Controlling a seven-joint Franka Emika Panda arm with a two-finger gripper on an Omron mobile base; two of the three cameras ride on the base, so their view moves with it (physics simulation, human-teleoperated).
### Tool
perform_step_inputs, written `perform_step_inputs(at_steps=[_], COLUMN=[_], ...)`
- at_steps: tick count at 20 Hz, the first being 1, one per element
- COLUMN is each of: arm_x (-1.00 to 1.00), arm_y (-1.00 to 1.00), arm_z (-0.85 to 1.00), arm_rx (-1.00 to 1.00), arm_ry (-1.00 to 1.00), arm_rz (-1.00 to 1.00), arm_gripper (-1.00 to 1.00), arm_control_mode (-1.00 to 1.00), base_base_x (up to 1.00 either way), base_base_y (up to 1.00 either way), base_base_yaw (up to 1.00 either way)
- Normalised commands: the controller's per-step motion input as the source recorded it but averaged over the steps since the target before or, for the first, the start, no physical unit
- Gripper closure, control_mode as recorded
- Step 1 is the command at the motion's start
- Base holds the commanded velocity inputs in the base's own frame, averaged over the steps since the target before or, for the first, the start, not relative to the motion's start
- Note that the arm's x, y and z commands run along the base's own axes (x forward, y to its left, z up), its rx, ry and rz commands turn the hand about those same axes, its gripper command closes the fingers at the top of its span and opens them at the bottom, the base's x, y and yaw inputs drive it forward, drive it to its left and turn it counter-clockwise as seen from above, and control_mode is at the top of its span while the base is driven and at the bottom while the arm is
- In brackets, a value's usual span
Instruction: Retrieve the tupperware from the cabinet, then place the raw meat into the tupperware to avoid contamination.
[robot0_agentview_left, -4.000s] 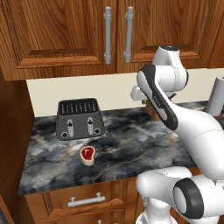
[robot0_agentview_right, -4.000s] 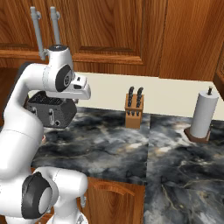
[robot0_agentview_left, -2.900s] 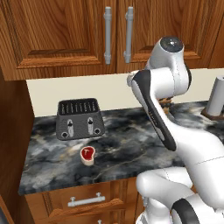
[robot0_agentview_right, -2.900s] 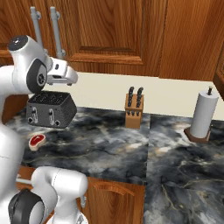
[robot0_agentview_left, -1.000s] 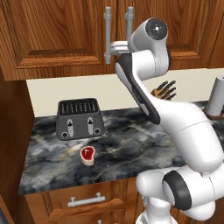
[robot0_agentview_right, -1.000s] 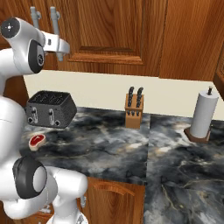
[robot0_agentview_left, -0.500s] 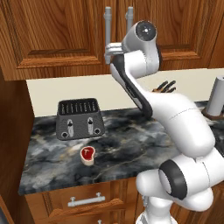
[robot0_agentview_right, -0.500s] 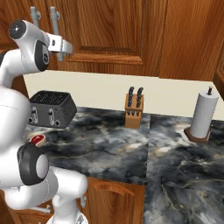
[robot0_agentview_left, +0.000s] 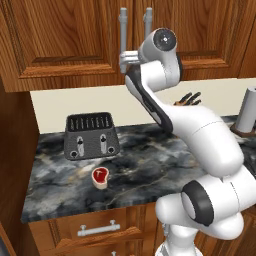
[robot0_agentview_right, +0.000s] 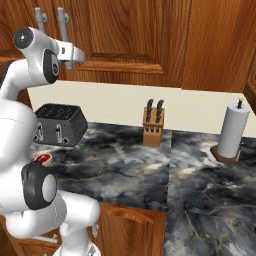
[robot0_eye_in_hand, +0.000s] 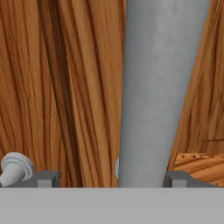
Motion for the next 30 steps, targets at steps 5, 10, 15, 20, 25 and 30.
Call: perform_step_inputs(at_steps=[5, 10, 15, 20, 25, 30], arm_x=[0.0, -0.05, -0.7, -1.0, -0.96, -0.68], arm_y=[0.0, -0.04, -0.08, -0.15, -0.21, -0.5], arm_z=[0.0, 0.0, 0.01, 0.0, -0.02, -0.18], arm_rx=[0.0, 0.0, 0.0, 0.05, 0.03, 0.04], arm_ry=[0.0, 0.0, -0.07, -0.1, -0.09, 0.02], arm_rz=[0.0, 0.0, 0.0, 0.0, 0.03, 0.12], arm_gripper=[1.0, 1.0, 1.0, 1.0, 1.0, 1.0], arm_control_mode=[-1.0, -1.0, -1.0, -1.0, -1.0, -1.0], base_base_x=[0.0, 0.0, 0.0, 0.0, 0.0, 0.0], base_base_y=[0.0, 0.0, 0.0, 0.0, 0.0, 0.0], base_base_yaw=[0.0, 0.0, 0.0, 0.0, 0.0, 0.0])
